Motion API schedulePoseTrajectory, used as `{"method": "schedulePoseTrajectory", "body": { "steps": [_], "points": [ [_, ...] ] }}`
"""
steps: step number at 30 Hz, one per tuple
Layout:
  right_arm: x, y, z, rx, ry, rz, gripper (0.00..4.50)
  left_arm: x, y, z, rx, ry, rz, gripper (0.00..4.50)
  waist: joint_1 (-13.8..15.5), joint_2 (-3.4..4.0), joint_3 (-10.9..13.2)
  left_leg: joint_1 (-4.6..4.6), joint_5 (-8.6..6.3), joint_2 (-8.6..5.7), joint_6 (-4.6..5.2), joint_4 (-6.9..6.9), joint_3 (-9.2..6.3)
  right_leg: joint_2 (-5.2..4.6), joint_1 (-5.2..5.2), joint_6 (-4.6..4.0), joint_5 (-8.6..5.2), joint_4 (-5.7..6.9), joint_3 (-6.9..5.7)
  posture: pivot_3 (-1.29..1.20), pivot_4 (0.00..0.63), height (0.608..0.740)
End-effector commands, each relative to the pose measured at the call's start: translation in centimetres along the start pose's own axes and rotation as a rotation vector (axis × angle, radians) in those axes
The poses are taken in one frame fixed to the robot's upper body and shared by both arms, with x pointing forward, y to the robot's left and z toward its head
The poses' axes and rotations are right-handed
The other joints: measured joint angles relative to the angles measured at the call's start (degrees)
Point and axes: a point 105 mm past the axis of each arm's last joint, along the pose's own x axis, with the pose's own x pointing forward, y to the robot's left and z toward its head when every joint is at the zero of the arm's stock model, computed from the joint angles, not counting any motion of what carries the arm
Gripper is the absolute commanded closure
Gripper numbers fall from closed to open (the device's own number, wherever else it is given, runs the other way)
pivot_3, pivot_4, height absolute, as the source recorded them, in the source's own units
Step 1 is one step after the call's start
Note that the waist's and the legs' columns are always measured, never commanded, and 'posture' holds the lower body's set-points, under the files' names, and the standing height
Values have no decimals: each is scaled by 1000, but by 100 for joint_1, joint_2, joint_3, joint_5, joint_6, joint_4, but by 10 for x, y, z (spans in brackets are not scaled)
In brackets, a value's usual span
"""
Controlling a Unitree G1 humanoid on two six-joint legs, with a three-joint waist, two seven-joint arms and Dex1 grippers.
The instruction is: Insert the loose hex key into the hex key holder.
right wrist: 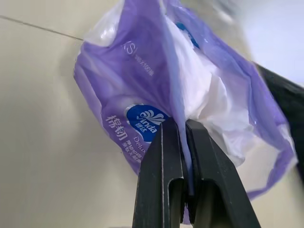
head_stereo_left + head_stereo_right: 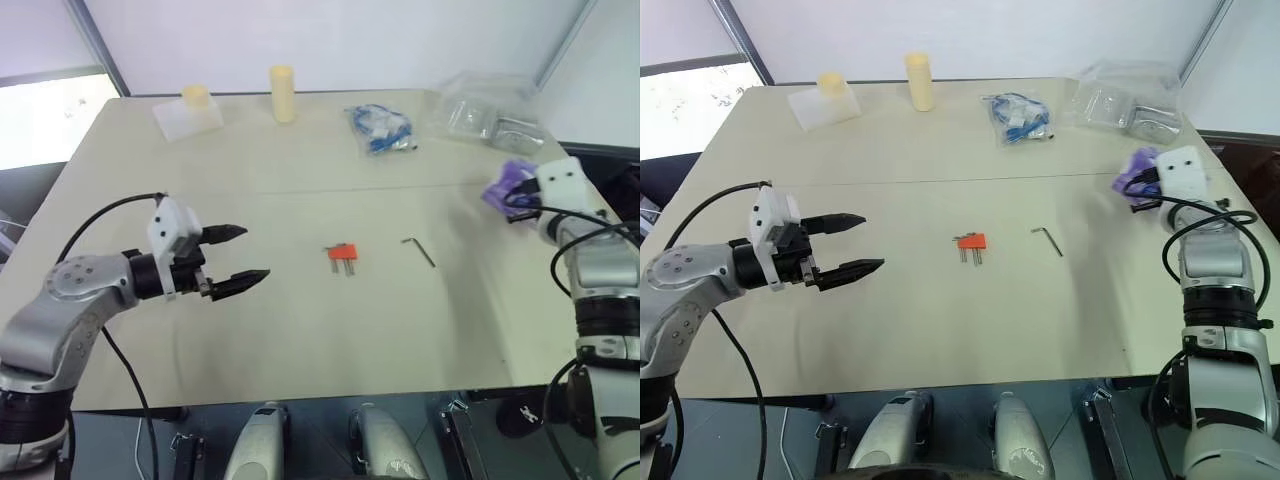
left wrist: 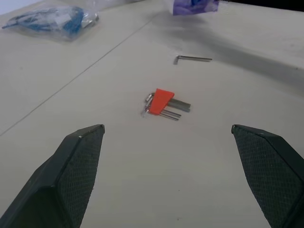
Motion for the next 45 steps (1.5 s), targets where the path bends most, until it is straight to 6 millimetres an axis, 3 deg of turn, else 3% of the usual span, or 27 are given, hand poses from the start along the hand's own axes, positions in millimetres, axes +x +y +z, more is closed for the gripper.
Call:
{"method": "schedulePoseTrajectory", "body": {
  "steps": [1, 10, 13, 19, 24, 27, 29, 31, 33, 34, 40, 45],
  "points": [
    [-1, -25, 2, 45, 0, -124, 4417, 1, -5, 5, 31, -21, -18, 0, -10, 0, 0, 0, 0, 0, 0, 0, 0, 0, 0, 0, 0, 0, 0, 0, 150, 740],
    [0, -37, -21, 147, 88, -202, 4417, 2, -5, 3, 23, -16, -16, 0, -29, 1, 0, 1, 0, 1, 1, -1, 5, 5, -2, 1, 0, 4, 5, 0, 150, 740],
    [0, -36, -21, 165, 91, -192, 3237, 2, -5, 3, 23, -17, -18, 0, -29, 1, 0, 1, 0, 1, 1, 0, 5, 6, -2, 1, 0, 4, 6, 0, 150, 740],
    [-4, -39, -17, 220, 77, -182, 121, 3, -4, 2, 20, -18, -20, 0, -28, 1, 0, 1, 0, 1, 1, 0, 6, 6, -2, 1, 0, 4, 6, 0, 150, 740],
    [-19, -38, 11, 265, 2, -143, 121, 3, -2, 2, 19, -19, -20, 0, -31, 2, 0, 1, 0, 2, 1, -1, 6, 8, -3, 1, 0, 5, 7, 0, 150, 740],
    [-43, -14, 74, 284, -169, 2, 121, 3, -2, 2, 15, -22, -20, 0, -47, 5, 1, 1, 0, 3, 1, -2, 5, 9, -6, 1, 0, 9, 9, 0, 150, 740],
    [-54, 7, 98, 273, -229, 123, 121, 4, -2, 3, 9, -28, -24, 0, -85, 6, 1, 1, 0, 5, 1, -2, 4, 10, -10, 1, 0, 13, 12, 0, 150, 740],
    [-74, 63, 121, 201, -300, 449, 121, 9, -2, 1, -15, -39, -39, 0, -112, 5, 1, 1, 0, 5, 1, -2, 0, 12, -8, 1, 0, 13, 10, 0, 150, 740],
    [-98, 113, 118, 42, -315, 767, 121, 14, 1, 1, -42, -63, -57, 0, -126, 1, -1, 1, 0, 6, 2, -2, -6, 14, -3, 1, 0, 9, 5, 0, 150, 740],
    [-105, 127, 111, -47, -313, 869, 121, 16, 2, 1, -52, -69, -65, 0, -114, 1, -1, 2, -1, 6, 2, -1, -9, 14, 0, 1, 0, 8, 2, 0, 150, 740],
    [-114, 164, 69, -493, -279, 1272, 121, 22, 7, 3, -40, -64, -118, 0, -15, 0, 2, -11, -1, -3, 3, 7, -15, -2, -9, 7, 0, 2, 5, 0, 150, 740],
    [-103, 181, 66, -612, -302, 1494, 121, 24, -2, 6, -23, -56, -176, 0, -133, 0, 3, 1, -1, 3, 3, 8, 1, 10, -2, 6, 0, 4, -1, 0, 150, 740]
  ]
}}
